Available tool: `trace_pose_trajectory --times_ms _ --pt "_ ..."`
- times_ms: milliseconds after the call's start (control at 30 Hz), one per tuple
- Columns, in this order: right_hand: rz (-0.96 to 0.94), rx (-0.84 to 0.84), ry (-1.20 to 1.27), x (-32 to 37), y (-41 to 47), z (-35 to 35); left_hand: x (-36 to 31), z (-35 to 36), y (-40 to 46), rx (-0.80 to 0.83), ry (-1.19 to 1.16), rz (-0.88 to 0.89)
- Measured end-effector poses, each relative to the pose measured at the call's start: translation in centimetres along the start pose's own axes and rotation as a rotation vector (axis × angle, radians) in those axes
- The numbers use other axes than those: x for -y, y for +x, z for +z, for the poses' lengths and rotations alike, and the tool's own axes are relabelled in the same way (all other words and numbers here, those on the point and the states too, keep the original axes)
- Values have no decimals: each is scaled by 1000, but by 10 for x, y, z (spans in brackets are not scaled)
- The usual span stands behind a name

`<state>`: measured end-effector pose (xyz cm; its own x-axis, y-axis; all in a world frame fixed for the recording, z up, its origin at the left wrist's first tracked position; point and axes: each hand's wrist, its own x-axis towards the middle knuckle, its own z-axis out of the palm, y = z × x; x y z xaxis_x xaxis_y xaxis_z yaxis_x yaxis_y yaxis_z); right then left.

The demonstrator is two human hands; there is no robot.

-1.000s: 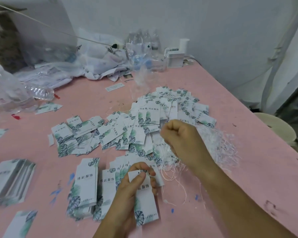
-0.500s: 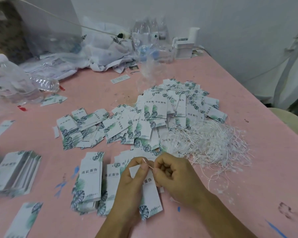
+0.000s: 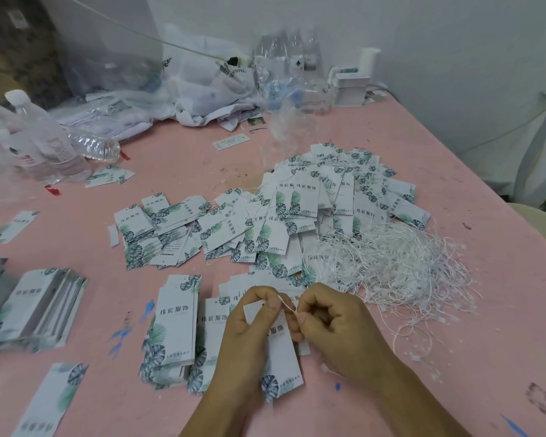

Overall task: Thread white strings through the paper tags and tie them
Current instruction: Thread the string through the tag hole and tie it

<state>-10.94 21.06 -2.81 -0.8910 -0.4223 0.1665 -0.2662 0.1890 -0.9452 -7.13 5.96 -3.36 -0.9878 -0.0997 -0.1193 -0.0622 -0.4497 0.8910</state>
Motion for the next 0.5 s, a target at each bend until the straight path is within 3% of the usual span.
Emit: trace_pose_trajectory --times_ms 267,500 --pt "-24 16 -7 0 0 -1 2 -3 0 32 105 26" --pt "14 -27 74 -3 0 -1 5 -3 1 24 33 -4"
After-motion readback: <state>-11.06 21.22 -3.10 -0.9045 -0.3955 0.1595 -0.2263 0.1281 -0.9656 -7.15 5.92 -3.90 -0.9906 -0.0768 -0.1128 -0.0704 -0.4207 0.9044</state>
